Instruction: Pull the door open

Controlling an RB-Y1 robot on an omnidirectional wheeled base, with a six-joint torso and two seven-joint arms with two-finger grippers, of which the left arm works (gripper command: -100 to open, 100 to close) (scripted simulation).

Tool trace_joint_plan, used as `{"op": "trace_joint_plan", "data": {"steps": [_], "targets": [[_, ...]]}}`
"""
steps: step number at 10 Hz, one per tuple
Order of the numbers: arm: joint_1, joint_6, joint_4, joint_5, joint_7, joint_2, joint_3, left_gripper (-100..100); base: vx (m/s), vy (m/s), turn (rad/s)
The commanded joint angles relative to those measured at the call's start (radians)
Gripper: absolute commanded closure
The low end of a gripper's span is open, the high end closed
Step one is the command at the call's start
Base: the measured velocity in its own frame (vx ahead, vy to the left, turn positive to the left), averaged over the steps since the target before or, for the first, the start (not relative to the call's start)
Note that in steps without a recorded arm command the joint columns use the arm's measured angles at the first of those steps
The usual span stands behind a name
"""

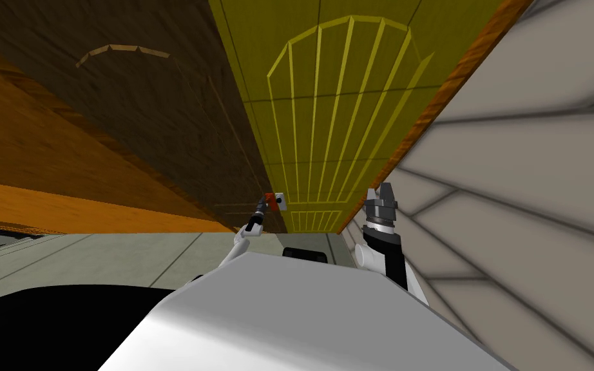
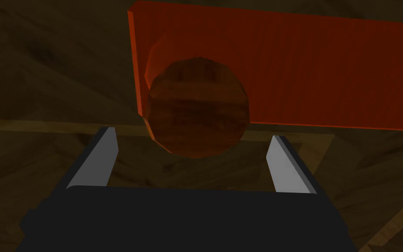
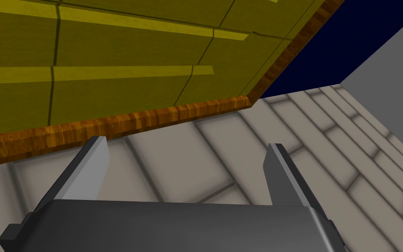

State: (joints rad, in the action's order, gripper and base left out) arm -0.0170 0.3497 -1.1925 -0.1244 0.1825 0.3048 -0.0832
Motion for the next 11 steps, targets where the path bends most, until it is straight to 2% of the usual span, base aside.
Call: {"op": "trace_joint_plan", "data": {"steps": [1, 2, 7, 8, 10, 11], "targets": [[0.000, 0.000, 0.000, 0.000, 0.000, 0.000, 0.000, -100, 0.097, -0.057, -0.027], [0.000, 0.000, 0.000, 0.000, 0.000, 0.000, 0.000, 100, -0.013, 0.007, 0.029], [0.000, 0.000, 0.000, 0.000, 0.000, 0.000, 0.000, 100, -0.019, 0.008, -0.007], [-0.020, -0.002, 0.008, -0.003, 0.003, 0.016, -0.015, 100, -0.121, 0.088, 0.133], [-0.035, -0.002, 0.012, -0.006, 0.007, 0.031, -0.024, 100, -0.195, 0.116, 0.096], [-0.038, -0.009, -0.014, -0.004, 0.005, 0.020, -0.014, -100, -0.190, 0.036, -0.005]]}}
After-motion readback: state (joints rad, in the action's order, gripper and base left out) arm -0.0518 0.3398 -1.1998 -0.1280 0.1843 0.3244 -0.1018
